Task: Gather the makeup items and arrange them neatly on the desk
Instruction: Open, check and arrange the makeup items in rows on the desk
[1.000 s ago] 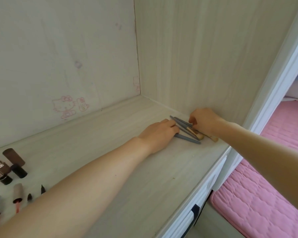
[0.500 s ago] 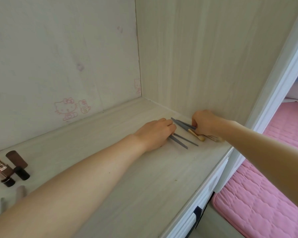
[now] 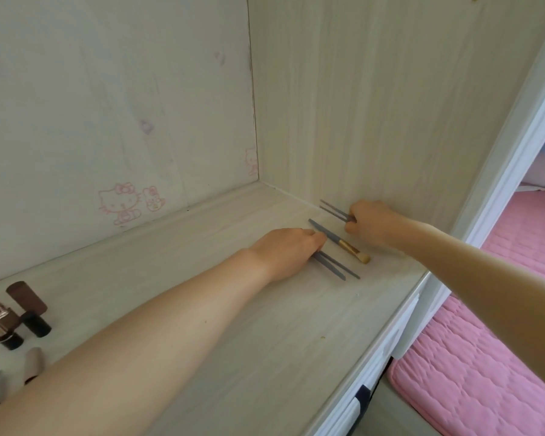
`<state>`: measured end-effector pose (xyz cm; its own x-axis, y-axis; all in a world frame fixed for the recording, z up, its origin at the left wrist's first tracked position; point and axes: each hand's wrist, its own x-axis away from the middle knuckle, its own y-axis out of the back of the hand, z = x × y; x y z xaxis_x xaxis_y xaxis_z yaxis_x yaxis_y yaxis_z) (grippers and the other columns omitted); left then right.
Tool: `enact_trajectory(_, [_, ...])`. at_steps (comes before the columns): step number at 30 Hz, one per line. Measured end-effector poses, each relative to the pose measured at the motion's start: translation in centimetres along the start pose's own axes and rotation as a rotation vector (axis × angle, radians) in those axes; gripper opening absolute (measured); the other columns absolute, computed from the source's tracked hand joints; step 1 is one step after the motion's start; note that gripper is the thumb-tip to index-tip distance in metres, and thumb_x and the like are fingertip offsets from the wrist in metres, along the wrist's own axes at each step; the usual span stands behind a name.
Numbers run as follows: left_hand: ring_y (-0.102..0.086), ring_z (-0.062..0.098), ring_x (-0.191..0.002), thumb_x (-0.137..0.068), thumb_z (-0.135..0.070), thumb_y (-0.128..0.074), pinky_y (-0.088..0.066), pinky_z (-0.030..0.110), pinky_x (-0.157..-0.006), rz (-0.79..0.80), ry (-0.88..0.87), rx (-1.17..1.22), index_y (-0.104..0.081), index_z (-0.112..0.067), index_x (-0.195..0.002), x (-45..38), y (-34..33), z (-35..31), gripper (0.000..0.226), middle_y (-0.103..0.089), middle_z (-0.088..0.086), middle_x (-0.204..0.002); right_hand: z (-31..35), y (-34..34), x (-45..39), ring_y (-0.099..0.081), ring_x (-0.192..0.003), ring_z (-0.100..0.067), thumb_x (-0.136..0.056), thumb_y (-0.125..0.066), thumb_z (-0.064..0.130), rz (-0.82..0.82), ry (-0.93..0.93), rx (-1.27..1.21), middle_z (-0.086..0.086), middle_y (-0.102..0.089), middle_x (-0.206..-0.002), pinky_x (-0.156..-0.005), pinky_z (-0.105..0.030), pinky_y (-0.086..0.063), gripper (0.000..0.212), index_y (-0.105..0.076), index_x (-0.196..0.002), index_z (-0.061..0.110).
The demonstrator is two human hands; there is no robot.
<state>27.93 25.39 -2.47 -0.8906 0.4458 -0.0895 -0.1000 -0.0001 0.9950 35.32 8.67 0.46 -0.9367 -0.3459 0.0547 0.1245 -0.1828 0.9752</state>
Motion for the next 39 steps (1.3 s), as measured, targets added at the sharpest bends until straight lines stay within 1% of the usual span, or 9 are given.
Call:
enact_trajectory(4, [-0.057,0.027,-0.088,-0.093,-0.001,-0.042,-0.044,0.036,-0.069,-0.042,-0.014,-0.025,-0.048,-0.012,-0.106,0.0,-0.4,0.1,0.018,-0.057,0.006,-0.1,1.3,-0.7,-0.1,-0.047,-0.079,-0.026,-0.098,-0.039,0.016,0.011,0.004,0.013,-0.012,-0.05,-0.087,-0.066,-0.029,-0.037,0.016,-0.048,-0.091,0.006])
enact_trajectory(10, [-0.052,0.028,-0.105,-0.092,-0.002,-0.046,-0.044,0.038,-0.073,-0.001,-0.077,-0.205,-0.048,-0.013,-0.122,0.1,-0.1,-0.1,0.032,-0.053,0.007,-0.113,1.8,-2.2,-0.7,-0.049,-0.082,-0.024,-0.098,-0.045,0.028,0.077,-0.015,0.052,-0.008,-0.05,-0.092,-0.06,-0.028,-0.036,0.027,-0.049,-0.11,0.005])
enact_trajectory(13, [-0.049,0.028,-0.107,-0.096,-0.006,-0.04,-0.043,0.038,-0.074,0.022,-0.086,-0.261,-0.05,-0.011,-0.122,0.3,0.0,-0.2,0.028,-0.052,0.008,-0.114,1.9,-2.5,-0.6,-0.048,-0.077,-0.023,-0.097,-0.046,0.024,0.084,-0.009,0.076,-0.007,-0.049,-0.087,-0.053,-0.027,-0.033,0.016,-0.048,-0.093,0.009])
enact_trajectory(17, [-0.048,0.026,-0.109,-0.095,-0.007,-0.041,-0.042,0.036,-0.073,0.051,-0.037,-0.207,-0.051,-0.012,-0.117,0.7,-0.1,0.2,0.025,-0.053,0.007,-0.113,2.0,-2.2,-0.3,-0.047,-0.07,-0.022,-0.095,-0.047,0.024,0.095,-0.008,0.105,-0.003,-0.045,-0.071,-0.049,-0.026,-0.03,0.03,-0.039,-0.068,0.013])
enact_trajectory(20, [-0.05,0.027,-0.107,-0.092,-0.007,-0.044,-0.045,0.037,-0.072,0.101,-0.028,-0.157,-0.053,-0.012,-0.113,1.4,0.5,0.2,0.023,-0.053,0.007,-0.111,2.1,-1.7,0.3,-0.047,-0.08,-0.024,-0.096,-0.048,0.029,0.079,-0.009,0.091,-0.011,-0.055,-0.091,-0.065,-0.026,-0.035,0.024,-0.052,-0.099,0.006])
enact_trajectory(23, [-0.052,0.029,-0.101,-0.09,-0.007,-0.047,-0.049,0.042,-0.072,0.129,-0.023,-0.122,-0.054,-0.011,-0.111,2.8,1.2,0.3,0.022,-0.052,0.008,-0.107,2.1,-1.6,0.6,-0.048,-0.085,-0.025,-0.097,-0.047,0.03,0.083,-0.056,0.001,-0.016,-0.057,-0.11,-0.071,-0.029,-0.037,0.037,-0.045,-0.119,0.001])
enact_trajectory(29, [-0.052,0.026,-0.095,-0.091,-0.003,-0.045,-0.049,0.044,-0.072,-0.032,-0.036,-0.087,-0.057,-0.011,-0.107,6.8,2.5,1.1,0.022,-0.053,0.008,-0.101,3.8,-1.6,1.3,-0.048,-0.077,-0.027,-0.096,-0.041,0.019,0.078,-0.056,-0.093,-0.014,-0.052,-0.097,-0.063,-0.03,-0.038,0.025,-0.039,-0.115,0.004])
enact_trajectory(33, [-0.055,0.025,-0.09,-0.087,-0.004,-0.051,-0.051,0.04,-0.063,-0.196,-0.04,-0.083,-0.061,-0.012,-0.097,10.6,4.0,1.4,0.016,-0.06,0.007,-0.09,6.4,-1.3,2.5,-0.048,-0.083,-0.029,-0.098,-0.037,0.022,0.08,0.035,-0.073,-0.016,-0.052,-0.104,-0.069,-0.032,-0.039,0.029,-0.04,-0.12,0.004])
enact_trajectory(39, [-0.055,0.023,-0.089,-0.091,-0.01,-0.049,-0.051,0.044,-0.067,-0.233,0.102,-0.052,-0.059,-0.016,-0.098,17.3,6.6,1.5,0.013,-0.061,0.003,-0.086,11.4,-0.7,5.3,-0.05,-0.073,-0.022,-0.101,-0.033,0.029,0.053,0.202,-0.047,-0.006,-0.052,-0.086,-0.061,-0.031,-0.039,0.019,-0.043,-0.095,0.013])
